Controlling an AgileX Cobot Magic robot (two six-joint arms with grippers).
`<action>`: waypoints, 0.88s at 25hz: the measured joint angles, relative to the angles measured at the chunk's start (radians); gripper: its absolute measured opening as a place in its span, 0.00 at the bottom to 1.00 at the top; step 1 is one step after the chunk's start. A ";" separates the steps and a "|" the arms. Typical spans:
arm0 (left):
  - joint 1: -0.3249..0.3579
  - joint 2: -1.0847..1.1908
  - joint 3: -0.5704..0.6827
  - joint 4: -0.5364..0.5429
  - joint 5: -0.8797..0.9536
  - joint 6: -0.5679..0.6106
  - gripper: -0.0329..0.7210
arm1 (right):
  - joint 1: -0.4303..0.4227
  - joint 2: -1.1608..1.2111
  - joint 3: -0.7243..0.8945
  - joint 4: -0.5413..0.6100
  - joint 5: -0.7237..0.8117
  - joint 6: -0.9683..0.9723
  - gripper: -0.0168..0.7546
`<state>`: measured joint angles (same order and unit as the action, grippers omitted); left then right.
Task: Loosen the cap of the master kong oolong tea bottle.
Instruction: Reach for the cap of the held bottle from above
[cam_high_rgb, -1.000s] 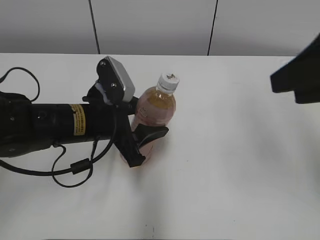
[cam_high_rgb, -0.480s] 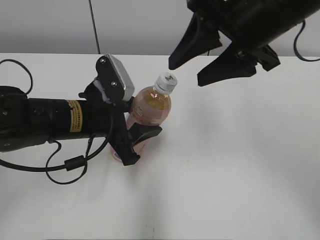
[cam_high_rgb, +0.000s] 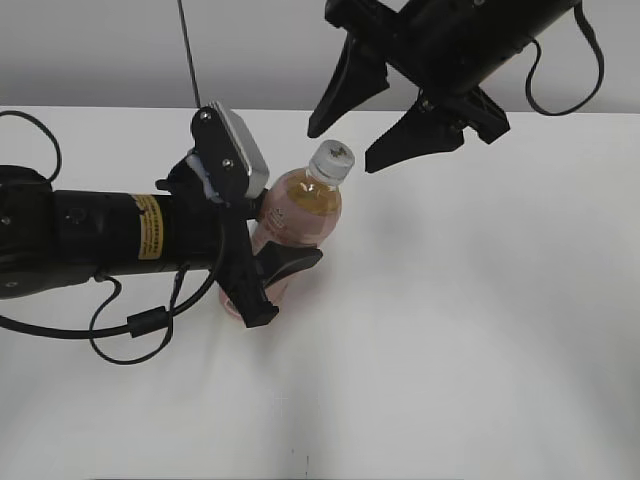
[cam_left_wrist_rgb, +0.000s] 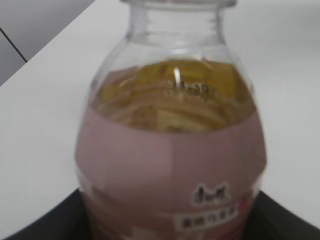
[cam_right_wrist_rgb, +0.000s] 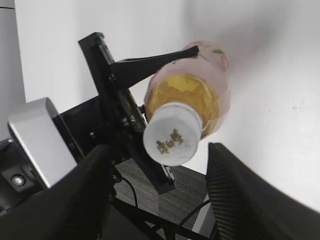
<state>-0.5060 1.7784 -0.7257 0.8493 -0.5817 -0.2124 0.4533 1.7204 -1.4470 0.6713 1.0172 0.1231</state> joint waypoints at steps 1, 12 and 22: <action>0.000 0.000 0.000 0.000 0.000 0.000 0.59 | 0.000 0.005 0.000 -0.006 0.001 0.007 0.62; 0.000 0.000 0.000 0.003 -0.003 0.000 0.59 | 0.000 0.054 -0.011 -0.018 0.000 0.017 0.62; 0.000 0.000 0.000 0.002 -0.007 0.000 0.59 | 0.000 0.066 -0.048 -0.018 0.001 0.018 0.46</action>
<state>-0.5060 1.7784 -0.7257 0.8516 -0.5884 -0.2124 0.4533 1.7867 -1.4954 0.6534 1.0186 0.1411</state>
